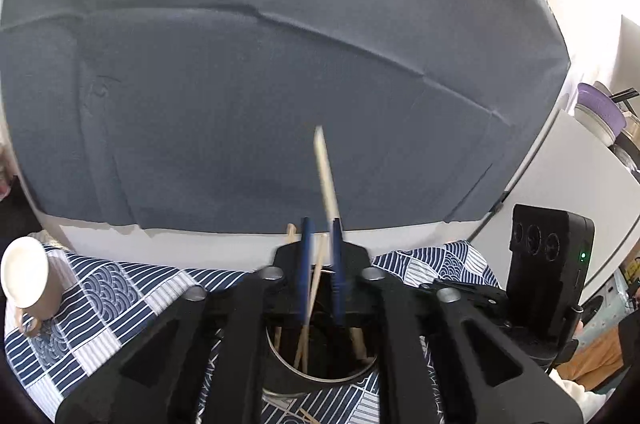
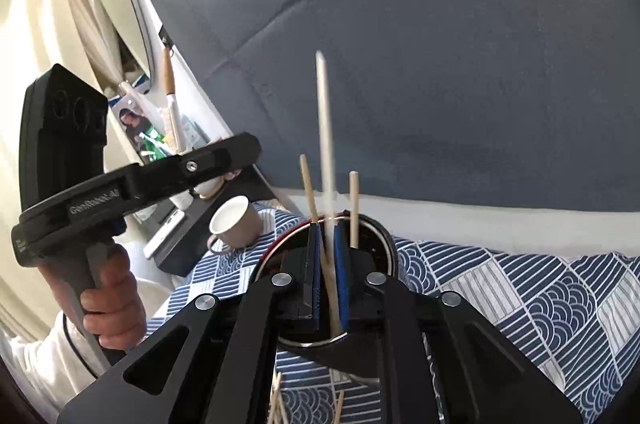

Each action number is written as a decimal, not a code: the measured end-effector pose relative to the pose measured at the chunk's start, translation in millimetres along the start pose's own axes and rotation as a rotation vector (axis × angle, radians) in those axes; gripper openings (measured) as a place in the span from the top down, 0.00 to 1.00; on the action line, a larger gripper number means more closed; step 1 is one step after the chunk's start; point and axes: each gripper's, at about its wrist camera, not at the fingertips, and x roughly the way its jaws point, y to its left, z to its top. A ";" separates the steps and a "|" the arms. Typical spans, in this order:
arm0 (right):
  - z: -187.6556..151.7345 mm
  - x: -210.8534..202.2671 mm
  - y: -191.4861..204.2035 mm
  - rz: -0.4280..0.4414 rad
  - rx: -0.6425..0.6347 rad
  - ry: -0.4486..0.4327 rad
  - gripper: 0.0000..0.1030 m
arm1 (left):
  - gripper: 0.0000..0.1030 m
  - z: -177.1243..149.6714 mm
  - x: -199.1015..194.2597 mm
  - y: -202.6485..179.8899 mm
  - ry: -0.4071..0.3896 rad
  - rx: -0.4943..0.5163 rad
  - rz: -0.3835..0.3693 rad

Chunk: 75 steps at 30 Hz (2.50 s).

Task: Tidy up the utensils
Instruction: 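Drop both skewers into the black cup and open both tools, then lower both tools to the skewer pile and close each on a skewer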

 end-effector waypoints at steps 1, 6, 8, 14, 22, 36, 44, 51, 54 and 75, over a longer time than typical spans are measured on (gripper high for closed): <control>-0.4 -2.8 1.4 -0.003 -0.003 0.000 0.91 | 0.72 0.1 -3.9 0.5 -0.005 0.001 0.008; -3.2 -21.0 8.0 -0.033 -0.026 -0.014 0.63 | 0.49 0.0 -30.6 -2.7 -0.025 -0.006 0.070; -5.0 -30.3 14.1 -0.048 -0.050 -0.025 0.59 | 0.42 -0.8 -41.9 -3.2 -0.019 -0.010 0.099; -15.2 -50.6 31.9 -0.104 -0.143 0.004 0.30 | 0.12 -14.6 -68.3 -0.5 -0.020 -0.052 0.181; -44.4 -68.6 47.8 -0.155 -0.235 0.050 0.12 | 0.06 -57.0 -90.9 19.1 0.051 -0.126 0.290; -107.2 -67.5 71.3 -0.077 -0.326 0.094 0.08 | 0.06 -163.7 -76.7 28.3 0.295 -0.198 0.359; -136.3 -28.8 54.2 -0.092 -0.284 0.320 0.08 | 0.06 -206.5 -70.4 41.8 0.376 -0.260 0.443; -152.7 -7.3 29.4 -0.173 -0.229 0.422 0.08 | 0.06 -231.3 -58.3 56.8 0.453 -0.332 0.465; -162.0 -0.6 21.7 -0.198 -0.221 0.463 0.08 | 0.06 -237.3 -50.7 62.4 0.479 -0.356 0.464; -165.6 45.8 -2.6 -0.298 -0.150 0.566 0.08 | 0.06 -247.0 -8.9 68.1 0.616 -0.279 0.549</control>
